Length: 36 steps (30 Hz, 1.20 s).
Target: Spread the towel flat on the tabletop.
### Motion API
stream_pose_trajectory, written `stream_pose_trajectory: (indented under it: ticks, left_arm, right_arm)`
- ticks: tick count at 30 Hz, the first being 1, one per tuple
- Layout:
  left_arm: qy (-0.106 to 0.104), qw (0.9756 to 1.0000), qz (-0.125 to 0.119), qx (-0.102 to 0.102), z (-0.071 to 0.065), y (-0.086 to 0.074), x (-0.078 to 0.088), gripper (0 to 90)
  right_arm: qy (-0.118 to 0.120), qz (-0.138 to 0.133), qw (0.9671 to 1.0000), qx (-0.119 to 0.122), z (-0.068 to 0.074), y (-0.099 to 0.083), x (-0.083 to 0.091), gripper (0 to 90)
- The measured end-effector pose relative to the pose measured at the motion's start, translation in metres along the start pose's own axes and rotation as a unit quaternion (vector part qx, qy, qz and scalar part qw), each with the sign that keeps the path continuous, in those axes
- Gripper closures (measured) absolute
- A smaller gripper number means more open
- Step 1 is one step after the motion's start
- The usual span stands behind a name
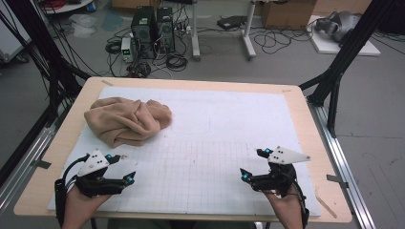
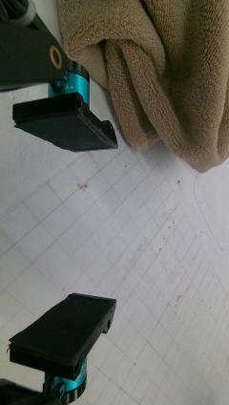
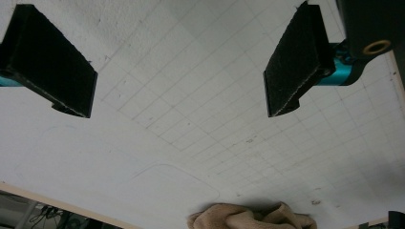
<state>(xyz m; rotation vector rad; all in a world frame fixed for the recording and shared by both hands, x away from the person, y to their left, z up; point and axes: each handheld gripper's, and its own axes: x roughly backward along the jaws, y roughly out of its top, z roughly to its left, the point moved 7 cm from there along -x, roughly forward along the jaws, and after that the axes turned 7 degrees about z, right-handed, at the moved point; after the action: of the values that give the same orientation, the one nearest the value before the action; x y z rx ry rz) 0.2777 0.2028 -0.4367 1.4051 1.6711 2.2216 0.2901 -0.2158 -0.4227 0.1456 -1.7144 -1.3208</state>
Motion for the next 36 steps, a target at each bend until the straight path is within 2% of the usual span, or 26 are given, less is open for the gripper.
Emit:
stream_pose_trajectory:
  ticks: [11,19,22,26,30,32,33,36]
  left_arm:
    - [-0.004,1.0000,0.002,-0.002,-0.001,0.006,-0.003,21.3]
    - [-0.008,0.9999,0.003,-0.007,-0.003,0.010,-0.001,21.4]
    - [-0.009,0.9998,0.007,-0.015,-0.003,0.011,0.001,21.5]
    - [-0.011,0.9999,0.002,-0.010,-0.003,0.013,0.001,22.2]
    - [-0.009,0.9999,0.002,-0.011,0.003,0.018,0.002,22.6]
    - [-0.007,0.9999,0.005,-0.013,0.011,0.024,0.002,22.6]
    - [-0.007,0.9999,0.005,-0.013,0.011,0.024,0.002,22.7]
    - [0.002,1.0000,0.004,-0.007,0.029,0.036,0.003,22.7]
  right_arm:
    - [0.003,0.001,1.0000,-0.004,-0.002,-0.004,-0.002,10.1]
    - [0.000,-0.003,1.0000,-0.002,0.003,-0.003,0.002,10.1]
    - [-0.001,-0.005,1.0000,0.001,0.004,-0.002,0.004,10.1]
    - [0.003,-0.004,1.0000,0.005,0.007,0.000,0.003,10.1]
    - [0.004,-0.004,1.0000,0.007,0.007,0.002,0.002,10.1]
    - [0.007,-0.002,0.9999,0.009,0.008,0.003,0.000,10.1]
    - [0.009,0.001,0.9999,0.010,0.008,0.002,-0.001,10.1]
    - [0.012,0.005,0.9998,0.012,0.010,0.002,-0.002,10.1]
